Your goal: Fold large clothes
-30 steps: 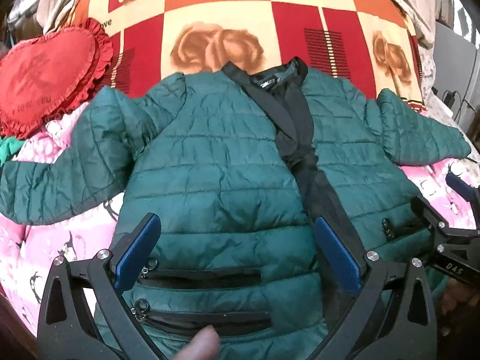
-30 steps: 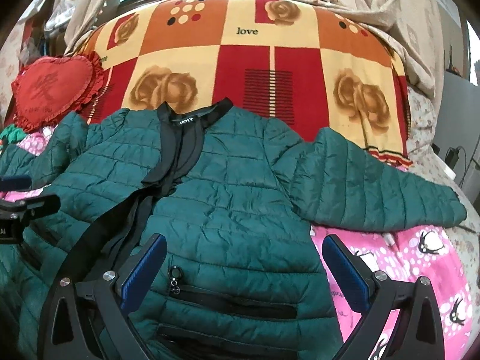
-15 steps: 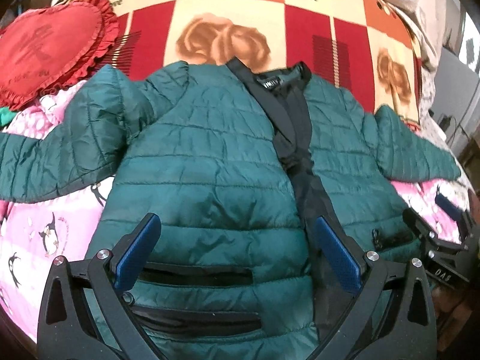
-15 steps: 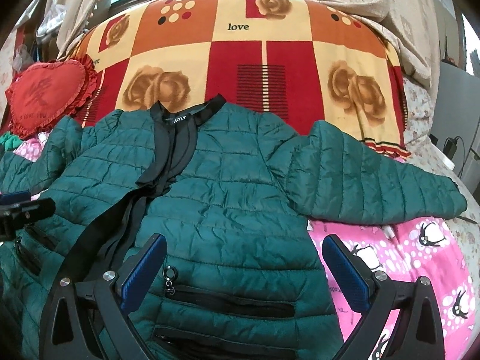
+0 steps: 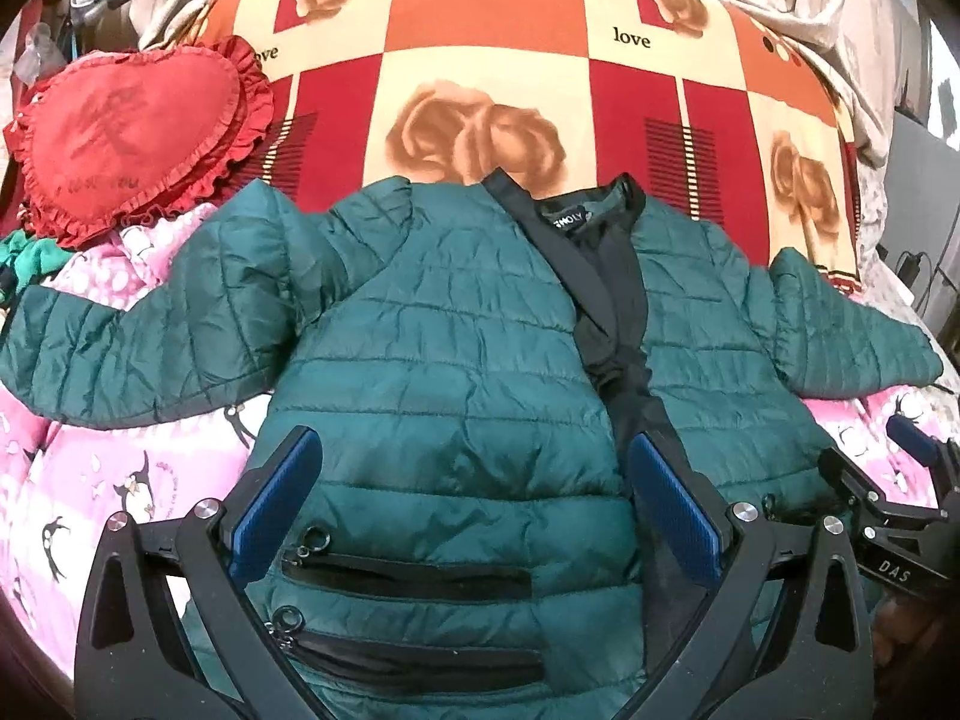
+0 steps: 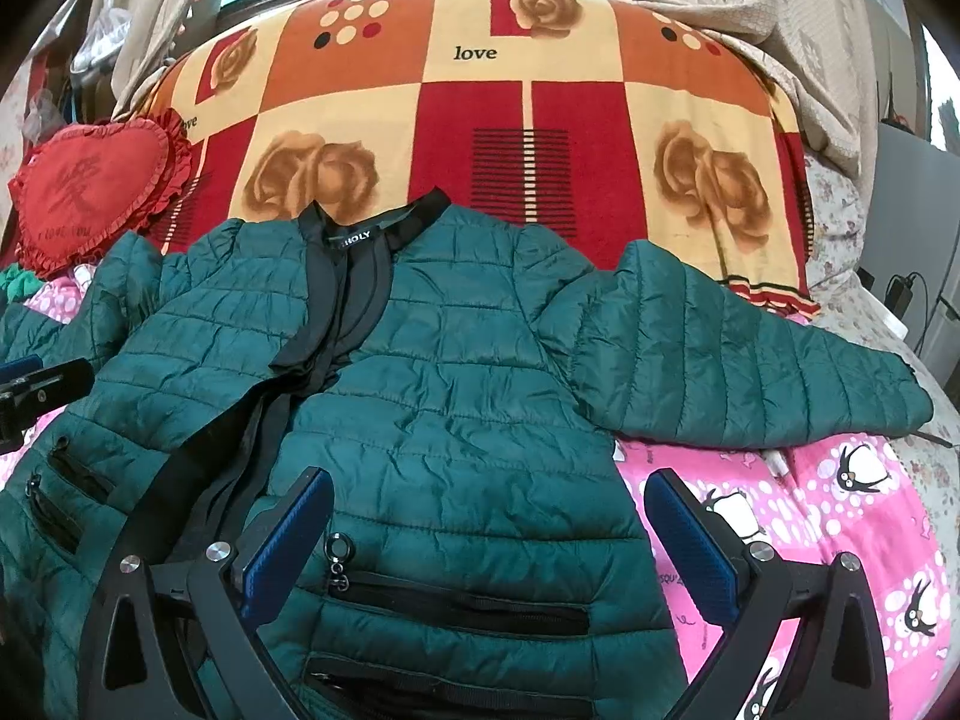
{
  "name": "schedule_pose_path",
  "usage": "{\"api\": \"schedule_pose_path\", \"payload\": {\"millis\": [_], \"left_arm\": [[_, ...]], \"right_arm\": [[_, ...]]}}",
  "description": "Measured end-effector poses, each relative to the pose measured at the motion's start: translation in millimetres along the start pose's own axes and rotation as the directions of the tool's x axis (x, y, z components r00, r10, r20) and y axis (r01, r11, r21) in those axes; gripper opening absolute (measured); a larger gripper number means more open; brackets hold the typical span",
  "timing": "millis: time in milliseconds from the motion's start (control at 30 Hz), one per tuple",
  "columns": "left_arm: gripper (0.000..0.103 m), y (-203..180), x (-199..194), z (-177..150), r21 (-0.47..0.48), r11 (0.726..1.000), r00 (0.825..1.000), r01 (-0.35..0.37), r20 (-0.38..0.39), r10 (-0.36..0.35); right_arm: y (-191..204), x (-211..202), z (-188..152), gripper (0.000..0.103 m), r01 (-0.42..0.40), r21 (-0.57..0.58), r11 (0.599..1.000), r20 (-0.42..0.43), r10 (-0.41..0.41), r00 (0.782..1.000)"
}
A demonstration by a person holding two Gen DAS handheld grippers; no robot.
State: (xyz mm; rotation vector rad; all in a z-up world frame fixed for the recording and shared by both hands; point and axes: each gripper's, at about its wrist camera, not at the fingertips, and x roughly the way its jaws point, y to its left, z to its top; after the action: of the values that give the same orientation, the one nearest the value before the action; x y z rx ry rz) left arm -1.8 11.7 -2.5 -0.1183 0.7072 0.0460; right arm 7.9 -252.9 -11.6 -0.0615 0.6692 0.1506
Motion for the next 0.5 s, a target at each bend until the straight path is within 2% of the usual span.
{"api": "schedule_pose_path", "payload": {"millis": [167,267,500], "left_arm": [[0.103,-1.4,-2.1,1.1,0.013,1.000,1.000,0.003,0.006,-0.003],[0.103,-2.8,-1.5,1.1,0.043,0.998,0.999,-0.046,0.004,0.046],[0.103,-0.4,11.2,-2.5,0.057,0.996,0.995,-0.075,-0.068,0.079]], "right_arm": [[0.6,-0.4,-0.2,0.103,-0.001,0.000,1.000,0.000,0.001,1.000],[-0.1,-0.9,0.7,0.103,0.000,0.004,1.000,0.004,0.000,1.000],[1.1,-4.5,0.4,0.103,-0.009,0.007,1.000,0.022,0.009,1.000]]}}
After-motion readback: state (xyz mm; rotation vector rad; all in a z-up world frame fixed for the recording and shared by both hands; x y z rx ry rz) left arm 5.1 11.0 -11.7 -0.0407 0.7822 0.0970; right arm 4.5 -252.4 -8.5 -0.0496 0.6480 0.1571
